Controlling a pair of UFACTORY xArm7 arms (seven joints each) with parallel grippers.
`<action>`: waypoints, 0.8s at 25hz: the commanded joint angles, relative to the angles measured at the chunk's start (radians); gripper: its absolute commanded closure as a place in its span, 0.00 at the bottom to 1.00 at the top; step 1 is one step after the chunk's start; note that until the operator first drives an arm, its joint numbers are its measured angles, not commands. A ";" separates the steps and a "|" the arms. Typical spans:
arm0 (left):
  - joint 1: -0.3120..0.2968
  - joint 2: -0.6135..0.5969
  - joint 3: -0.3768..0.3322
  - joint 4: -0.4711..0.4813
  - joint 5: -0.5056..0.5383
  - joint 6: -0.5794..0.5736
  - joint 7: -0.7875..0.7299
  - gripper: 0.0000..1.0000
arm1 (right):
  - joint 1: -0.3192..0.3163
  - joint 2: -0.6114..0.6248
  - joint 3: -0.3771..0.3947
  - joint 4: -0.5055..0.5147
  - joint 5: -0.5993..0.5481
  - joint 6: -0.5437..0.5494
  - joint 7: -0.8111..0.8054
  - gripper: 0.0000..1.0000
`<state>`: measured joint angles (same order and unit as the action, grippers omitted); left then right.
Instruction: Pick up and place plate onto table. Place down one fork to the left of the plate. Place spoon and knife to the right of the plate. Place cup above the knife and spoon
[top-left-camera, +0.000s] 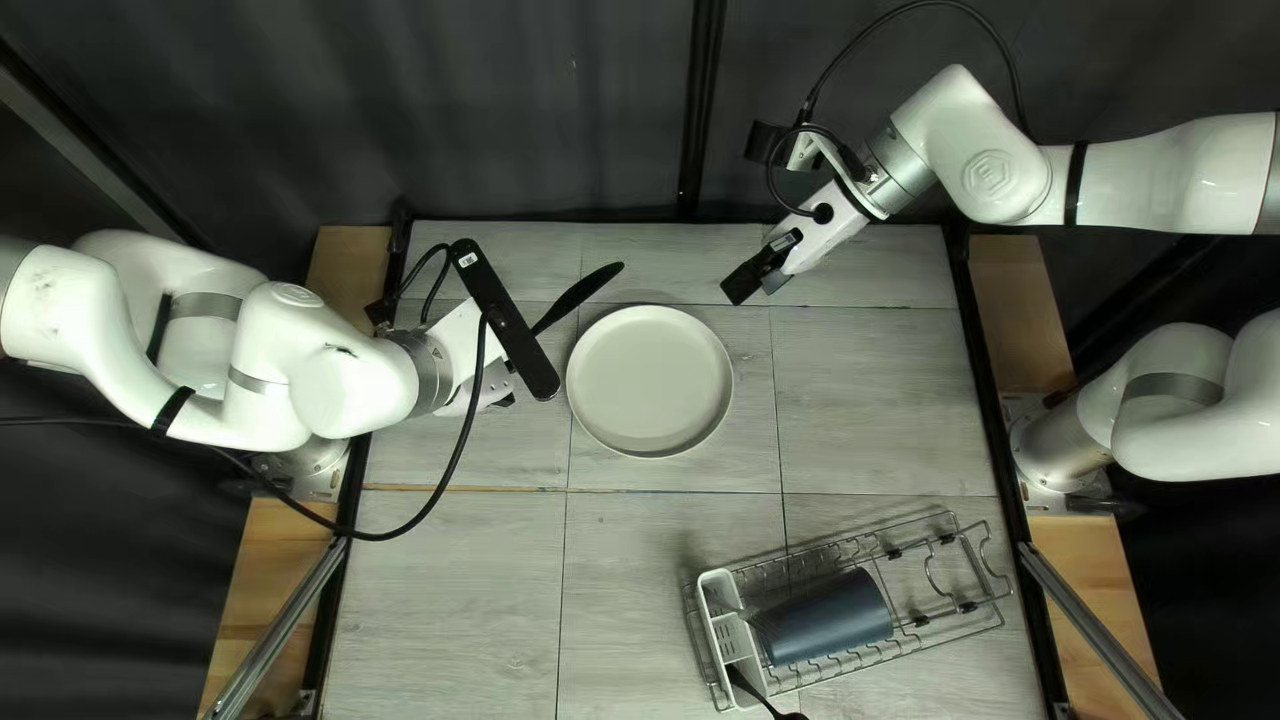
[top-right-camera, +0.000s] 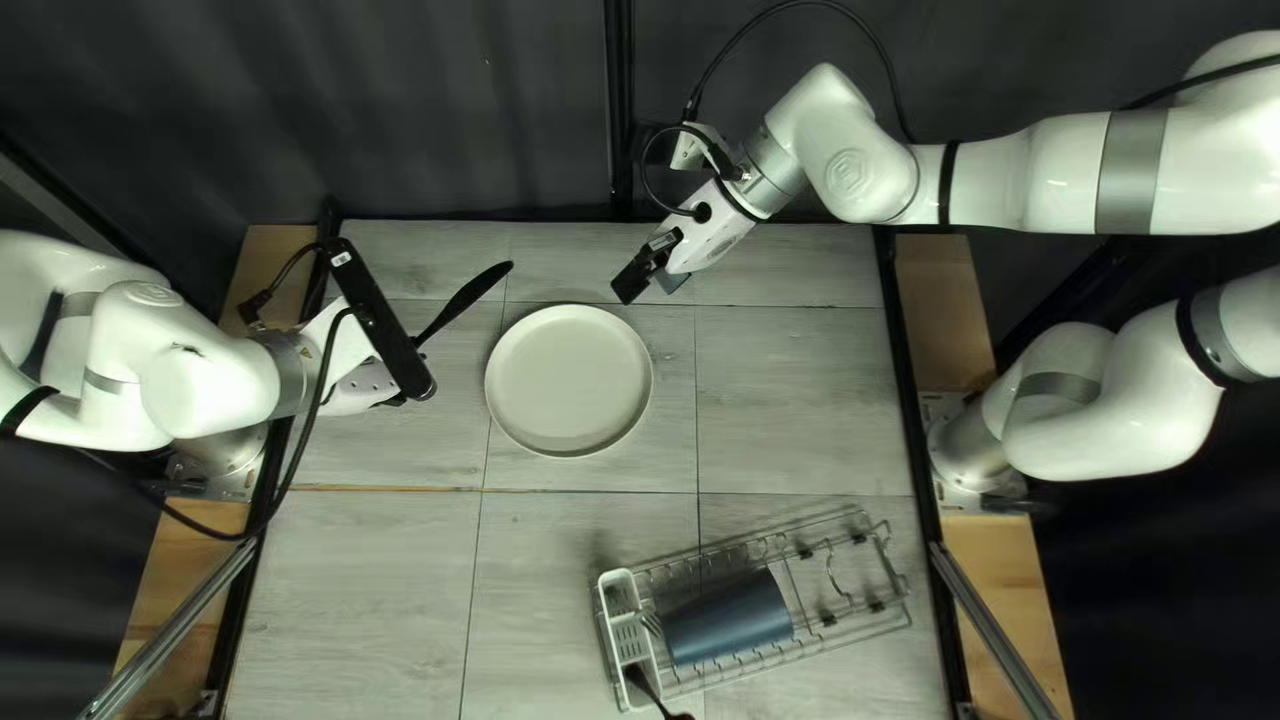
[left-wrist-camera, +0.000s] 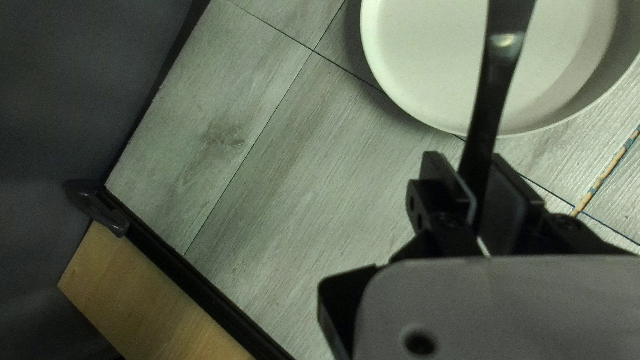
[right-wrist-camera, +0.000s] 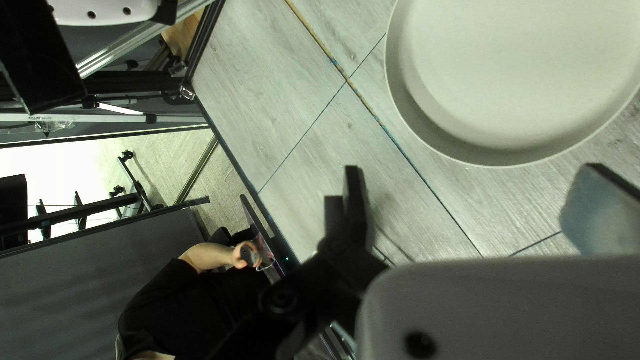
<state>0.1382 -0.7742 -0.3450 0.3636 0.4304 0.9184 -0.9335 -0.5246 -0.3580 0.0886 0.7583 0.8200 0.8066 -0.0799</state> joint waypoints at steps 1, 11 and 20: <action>0.000 0.000 0.000 0.000 0.000 0.000 0.000 1.00 | -0.082 -0.114 -0.056 -0.013 -0.143 0.171 0.054 0.00; 0.000 0.000 0.000 0.000 0.000 0.000 0.000 1.00 | -0.165 -0.214 -0.082 0.090 -0.479 0.584 0.069 0.00; 0.000 0.000 0.000 0.000 0.000 0.000 0.000 1.00 | -0.153 -0.409 -0.089 0.108 -0.583 0.807 0.027 0.00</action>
<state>0.1382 -0.7742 -0.3450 0.3636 0.4304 0.9184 -0.9335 -0.6799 -0.7371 0.0058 0.8694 0.2455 1.5943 -0.0429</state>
